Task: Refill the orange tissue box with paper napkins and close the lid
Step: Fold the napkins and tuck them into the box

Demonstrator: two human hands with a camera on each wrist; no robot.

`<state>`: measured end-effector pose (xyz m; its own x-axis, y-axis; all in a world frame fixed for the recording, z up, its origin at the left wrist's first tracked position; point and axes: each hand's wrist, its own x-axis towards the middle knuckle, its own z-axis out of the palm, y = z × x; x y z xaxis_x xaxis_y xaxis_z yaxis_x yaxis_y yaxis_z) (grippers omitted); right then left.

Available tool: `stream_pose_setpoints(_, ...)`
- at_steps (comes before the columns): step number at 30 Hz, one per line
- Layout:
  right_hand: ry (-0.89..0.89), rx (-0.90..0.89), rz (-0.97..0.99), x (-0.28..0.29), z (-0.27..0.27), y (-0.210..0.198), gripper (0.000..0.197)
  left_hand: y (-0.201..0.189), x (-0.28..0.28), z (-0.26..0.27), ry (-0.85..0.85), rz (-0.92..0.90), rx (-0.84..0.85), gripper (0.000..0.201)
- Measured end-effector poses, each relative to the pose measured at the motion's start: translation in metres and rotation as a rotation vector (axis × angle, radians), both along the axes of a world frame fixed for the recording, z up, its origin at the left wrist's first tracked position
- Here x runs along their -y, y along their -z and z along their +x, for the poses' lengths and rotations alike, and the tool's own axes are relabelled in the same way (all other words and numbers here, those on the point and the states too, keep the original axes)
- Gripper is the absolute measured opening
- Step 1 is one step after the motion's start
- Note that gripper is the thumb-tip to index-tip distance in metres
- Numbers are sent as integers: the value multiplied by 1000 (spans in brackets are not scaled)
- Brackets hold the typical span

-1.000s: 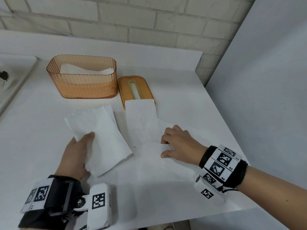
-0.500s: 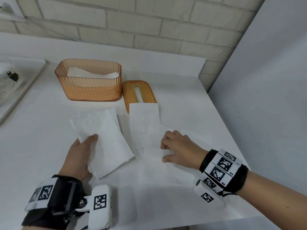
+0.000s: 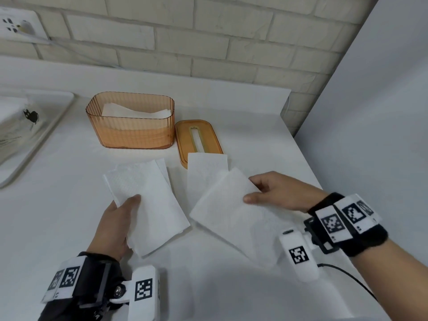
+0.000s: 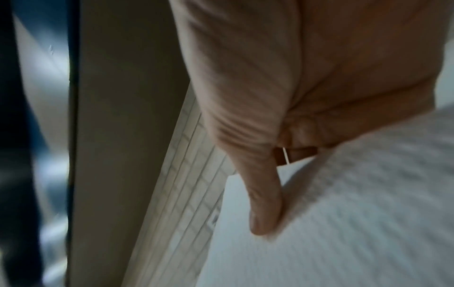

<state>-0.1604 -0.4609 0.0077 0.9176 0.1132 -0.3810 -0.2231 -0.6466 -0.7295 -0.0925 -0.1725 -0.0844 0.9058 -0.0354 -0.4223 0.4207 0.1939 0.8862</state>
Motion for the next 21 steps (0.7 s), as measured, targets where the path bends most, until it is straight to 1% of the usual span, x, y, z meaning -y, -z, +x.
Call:
stream_pose_setpoints(1,36,-7,-1,5,5,3,26,-1,0,0,3,2,4,12)
stream_pose_setpoints(2,48,-12,-59,7,10,9,24,-2,1,-1,6,4,7,15)
stream_pose_setpoints(4,22,-19,-247,6,21,25,16,-4,2,-2,11,12,8,16)
stream_pose_setpoints(5,10,-22,-338,3,26,33,16,-5,2,-3,13,17,7,17)
stream_pose_setpoints(6,6,-25,-394,-2,29,39,19,-6,2,-4,17,20,6,18)
stream_pose_setpoints(8,-10,-2,-453,-8,34,46,25,-7,2,-4,31,30,9,19)
stream_pose_setpoints(10,-36,46,-531,-11,36,47,22,-7,2,-5,39,49,9,20)
stream_pose_setpoints(12,-55,67,-580,-13,37,47,18,-5,1,-6,44,58,2,22)
stream_pose_setpoints(16,-103,12,-597,-18,39,47,23,-6,2,-6,48,67,-3,23)
stream_pose_setpoints(19,-122,-7,-620,-21,43,43,14,-7,4,-6,45,79,8,21)
stream_pose_setpoints(21,-111,4,-603,-21,44,40,24,-6,5,-5,42,83,7,22)
